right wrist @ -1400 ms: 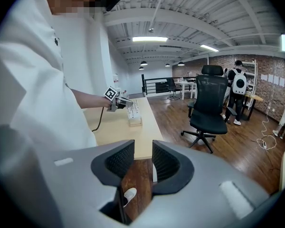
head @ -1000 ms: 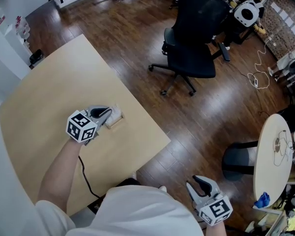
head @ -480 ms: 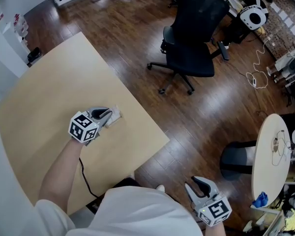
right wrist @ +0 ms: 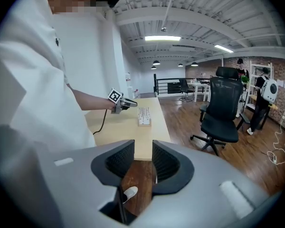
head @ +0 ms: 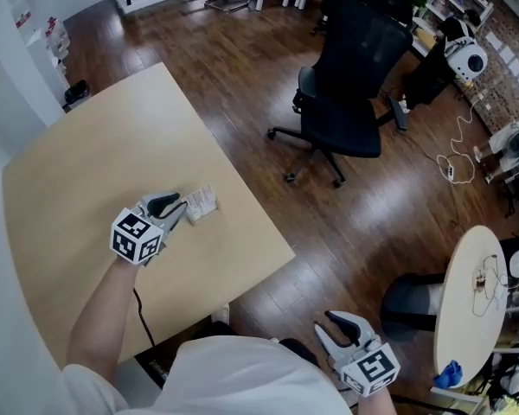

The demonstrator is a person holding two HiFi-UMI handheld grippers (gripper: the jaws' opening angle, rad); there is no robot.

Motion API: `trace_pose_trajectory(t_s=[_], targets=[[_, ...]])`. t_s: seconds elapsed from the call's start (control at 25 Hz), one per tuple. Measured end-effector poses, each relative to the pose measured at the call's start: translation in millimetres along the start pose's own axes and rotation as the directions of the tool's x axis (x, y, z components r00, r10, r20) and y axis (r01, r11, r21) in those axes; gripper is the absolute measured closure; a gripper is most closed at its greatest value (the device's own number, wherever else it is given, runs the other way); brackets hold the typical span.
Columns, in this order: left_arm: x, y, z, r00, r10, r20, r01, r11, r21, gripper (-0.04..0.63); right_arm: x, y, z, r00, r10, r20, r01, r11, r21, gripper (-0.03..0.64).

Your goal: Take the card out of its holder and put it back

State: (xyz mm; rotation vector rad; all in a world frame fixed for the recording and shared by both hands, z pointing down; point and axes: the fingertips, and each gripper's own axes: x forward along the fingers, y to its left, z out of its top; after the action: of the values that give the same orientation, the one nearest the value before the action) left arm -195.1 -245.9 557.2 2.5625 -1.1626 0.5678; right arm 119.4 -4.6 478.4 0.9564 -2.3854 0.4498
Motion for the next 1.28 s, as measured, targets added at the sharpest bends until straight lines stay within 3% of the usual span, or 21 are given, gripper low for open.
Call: trace_pose_trajectory(t_s=[0.28, 0.56, 0.72, 0.96, 1.28], targets=[[-96.3, -58.6, 4.4, 0.983, 0.174, 0.066, -0.172, 0.985, -0.03, 0.489, -6.6, 3.3, 3.5, 0.985, 0.171, 0.033, -0.165, 0.976, -0.14, 0.495], [-170.2, -194.3, -13.5, 0.946, 0.306, 0.109, -0.292, 0.948, -0.125, 0.499, -41.3, 3.9, -14.4, 0.944, 0.324, 0.055, -0.299, 0.917, -0.266, 0.495], [-194.1, -288.9, -29.8, 0.941, 0.32, 0.112, -0.298, 0.937, -0.182, 0.499, -70.3, 9.7, -35.1, 0.919, 0.39, 0.056, -0.356, 0.883, -0.305, 0.495], [-191.1, -411.2, -53.9, 0.936, 0.342, 0.084, -0.322, 0.928, -0.188, 0.508, -116.4, 1.1, -78.0, 0.892, 0.448, 0.06, -0.404, 0.85, -0.339, 0.494], [-196.1, -490.1, -44.2, 0.946, 0.307, 0.103, -0.285, 0.941, -0.18, 0.509, -155.0, 21.5, -99.4, 0.876, 0.481, 0.019, -0.441, 0.817, -0.371, 0.495]])
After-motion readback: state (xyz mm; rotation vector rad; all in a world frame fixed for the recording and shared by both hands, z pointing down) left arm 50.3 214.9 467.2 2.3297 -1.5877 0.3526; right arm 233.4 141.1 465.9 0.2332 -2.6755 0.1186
